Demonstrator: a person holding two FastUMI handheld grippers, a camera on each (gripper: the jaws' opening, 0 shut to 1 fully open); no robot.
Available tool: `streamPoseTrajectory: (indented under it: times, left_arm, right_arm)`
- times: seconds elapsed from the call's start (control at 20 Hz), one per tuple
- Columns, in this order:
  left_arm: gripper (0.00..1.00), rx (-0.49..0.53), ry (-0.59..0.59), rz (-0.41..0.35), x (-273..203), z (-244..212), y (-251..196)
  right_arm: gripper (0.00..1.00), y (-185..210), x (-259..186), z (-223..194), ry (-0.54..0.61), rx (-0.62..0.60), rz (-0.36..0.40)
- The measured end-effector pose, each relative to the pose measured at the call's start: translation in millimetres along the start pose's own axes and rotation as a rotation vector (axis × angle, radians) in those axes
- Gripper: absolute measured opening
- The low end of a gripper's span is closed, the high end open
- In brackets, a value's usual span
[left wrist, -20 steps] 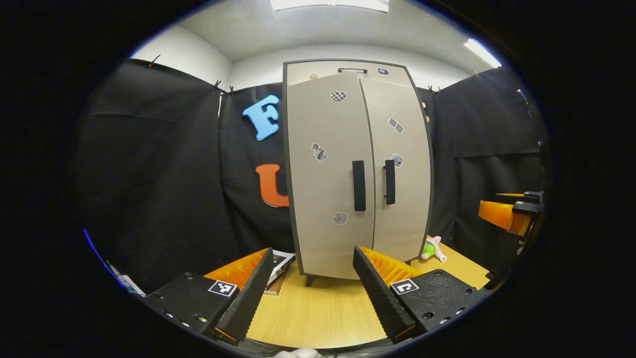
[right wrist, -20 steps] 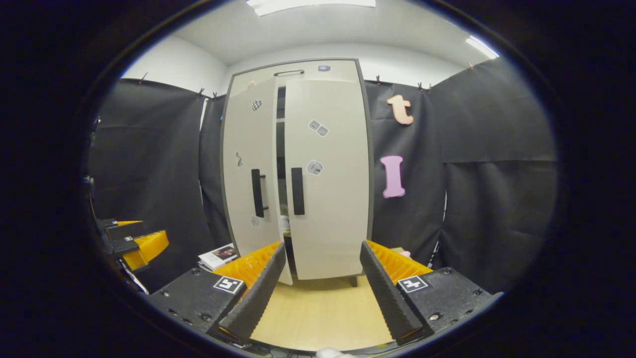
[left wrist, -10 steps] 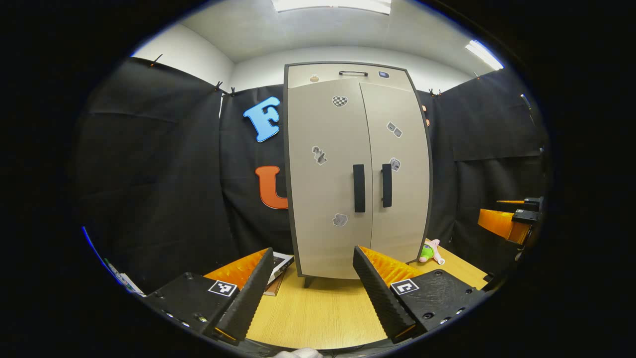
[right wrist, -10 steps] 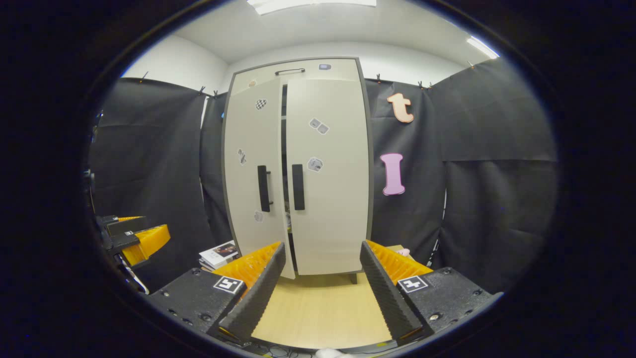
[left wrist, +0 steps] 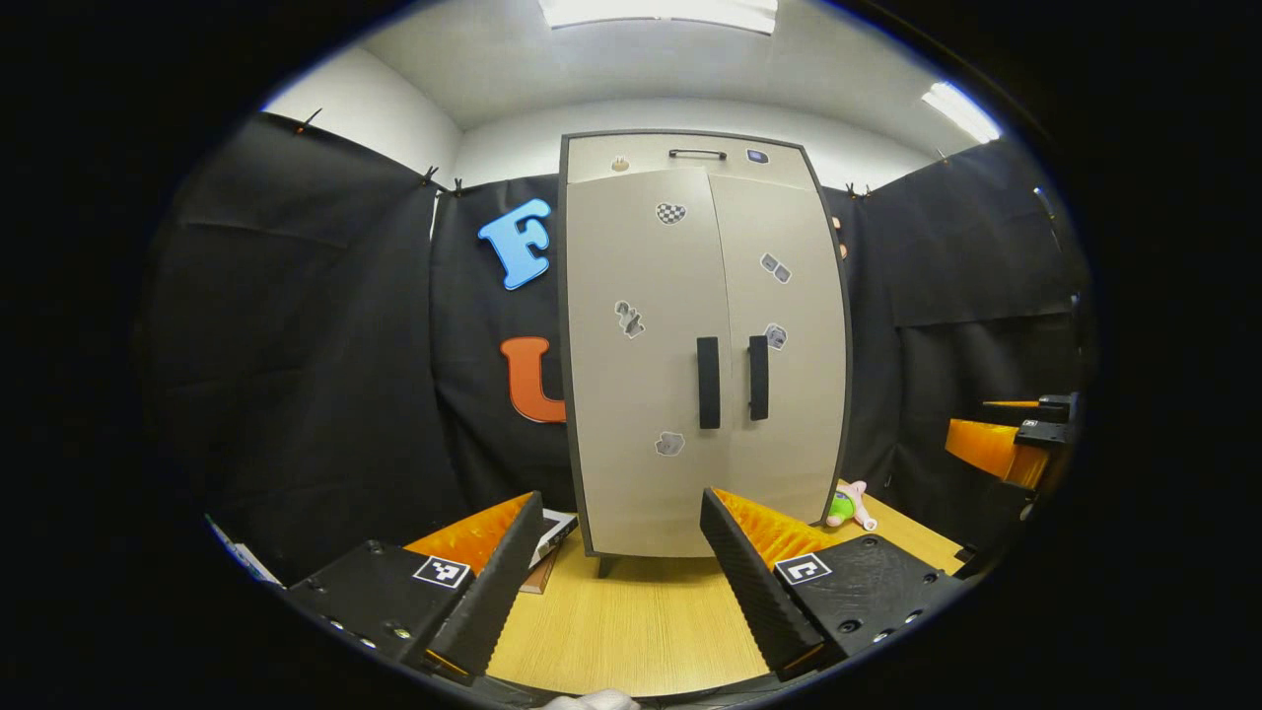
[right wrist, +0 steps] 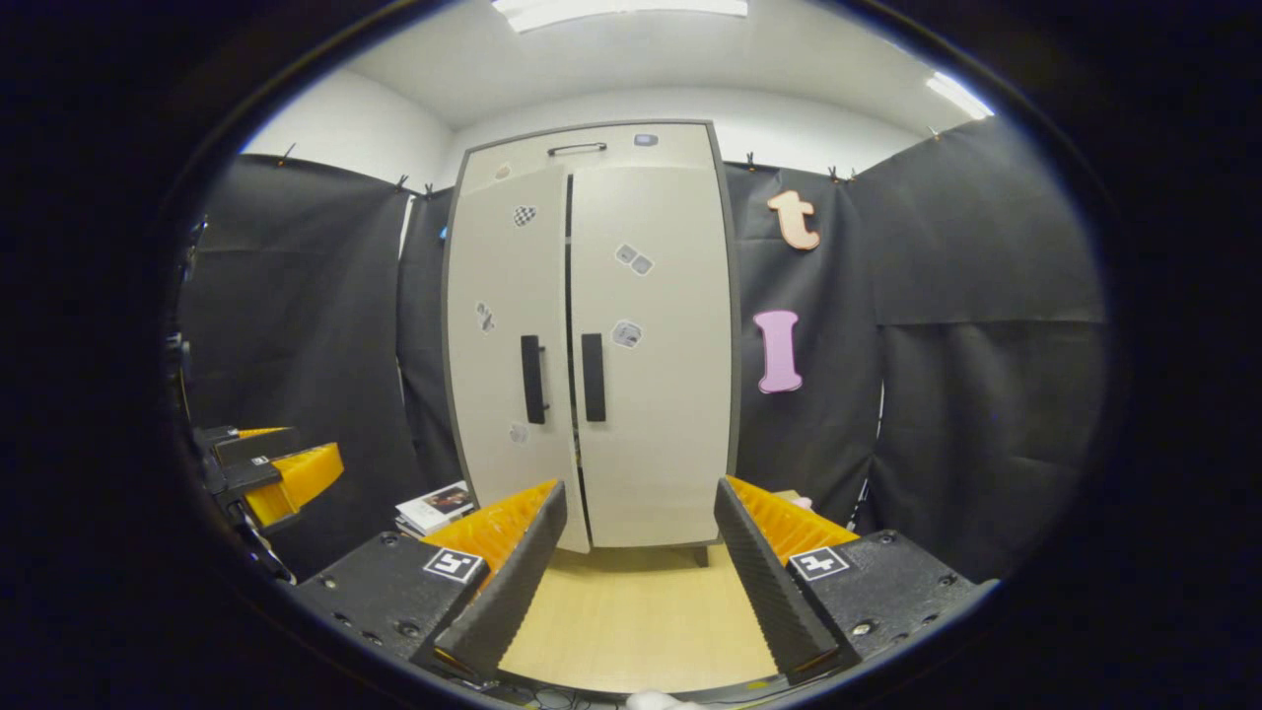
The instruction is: Grab one shoe with the right hand and put it into the shoe cabinet, grab the other shoe with the left hand and put it into the shoe cabinet; then close the right door with the right hand and the left door with the left hand.
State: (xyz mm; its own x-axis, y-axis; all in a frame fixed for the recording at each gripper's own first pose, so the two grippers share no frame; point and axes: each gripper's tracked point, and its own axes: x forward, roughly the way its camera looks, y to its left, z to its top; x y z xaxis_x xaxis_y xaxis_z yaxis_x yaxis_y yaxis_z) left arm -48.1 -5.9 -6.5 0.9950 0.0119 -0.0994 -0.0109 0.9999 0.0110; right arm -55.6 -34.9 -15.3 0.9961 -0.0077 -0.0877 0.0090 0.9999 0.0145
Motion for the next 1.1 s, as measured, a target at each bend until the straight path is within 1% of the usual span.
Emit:
streamPoseTrajectory:
  times: [0.05, 0.1, 0.25, 0.3, 0.35, 0.4, 0.45, 0.5, 0.55, 0.6, 0.65, 0.75, 0.8, 0.85, 0.9, 0.95, 1.0, 1.05, 1.1]
  left_arm:
    - [1.0, 0.001, 0.003, -0.001, -0.8, -0.9, -0.4]
    - [0.96, 0.003, 0.002, -0.005, -0.7, -0.2, -1.3]
    - [0.96, 0.007, -0.003, -0.013, -1.3, 3.5, -2.4]
    - [0.96, 0.008, -0.003, -0.017, -0.5, 2.4, -3.1]
    - [1.0, 0.009, -0.003, -0.018, -0.7, 2.4, -3.2]
    - [0.96, 0.01, -0.006, -0.021, -1.7, 4.7, -4.5]
    - [0.96, 0.01, -0.006, -0.023, -2.1, 5.1, -5.3]
    - [1.0, 0.009, -0.005, -0.026, -2.6, 5.3, -6.9]
    - [1.0, 0.01, -0.006, -0.03, -2.3, 5.3, -7.6]
    - [0.96, 0.013, -0.008, -0.03, -1.8, 5.9, -7.3]
    - [1.0, 0.015, -0.008, -0.033, -1.9, 6.9, -7.9]
    - [1.0, 0.02, -0.004, -0.037, -4.0, 5.7, -9.4]
    - [0.96, 0.021, -0.002, -0.041, -2.4, 3.9, -10.0]
    - [0.96, 0.021, 0.0, -0.04, -3.2, 3.3, -10.2]
    - [0.96, 0.021, 0.0, -0.041, -4.2, 4.5, -9.9]
    - [0.96, 0.021, 0.0, -0.038, -3.1, 4.7, -9.2]
    - [1.0, 0.02, 0.003, -0.037, -3.9, 3.7, -8.5]
    - [1.0, 0.02, 0.002, -0.033, -4.9, 3.5, -7.8]
    - [0.96, 0.02, 0.001, -0.031, -4.4, 3.8, -6.2]
  right_arm:
    - [0.98, 0.6, -0.1, -0.1, -0.003, -0.001, 0.001]
    - [0.98, 0.6, -0.1, 0.8, -0.003, 0.001, -0.001]
    - [0.98, 1.6, -1.5, 3.5, -0.011, 0.005, -0.002]
    - [0.95, 0.8, -2.3, 4.4, -0.013, 0.003, -0.004]
    - [0.98, 0.7, -2.6, 4.4, -0.014, 0.004, -0.005]
    - [0.98, 1.2, -3.1, 4.1, -0.013, 0.004, -0.004]
    - [0.98, 0.9, -3.5, 4.8, -0.015, 0.002, -0.006]
    - [0.98, 1.1, -3.5, 5.2, -0.01, -0.002, -0.006]
    - [0.95, 1.7, -4.3, 5.0, -0.011, -0.003, -0.005]
    - [0.98, 1.2, -4.6, 6.2, -0.016, -0.003, -0.007]
    - [0.98, 1.9, -4.8, 5.4, -0.015, -0.004, -0.008]
    - [0.98, 4.0, -4.7, 1.3, -0.006, -0.002, -0.002]
    - [0.98, 5.5, -4.5, 0.9, -0.004, -0.003, 0.002]
    - [0.95, 6.9, -4.8, 0.3, 0.0, -0.007, 0.004]
    - [0.98, 7.4, -5.2, 0.2, 0.0, -0.01, 0.007]
    - [0.98, 7.2, -4.6, -0.6, 0.002, -0.012, 0.008]
    - [0.98, 8.0, -4.3, -0.3, 0.003, -0.013, 0.011]
    - [0.95, 8.7, -3.8, -0.9, 0.004, -0.015, 0.012]
    - [0.98, 9.0, -3.6, -1.4, 0.003, -0.016, 0.015]
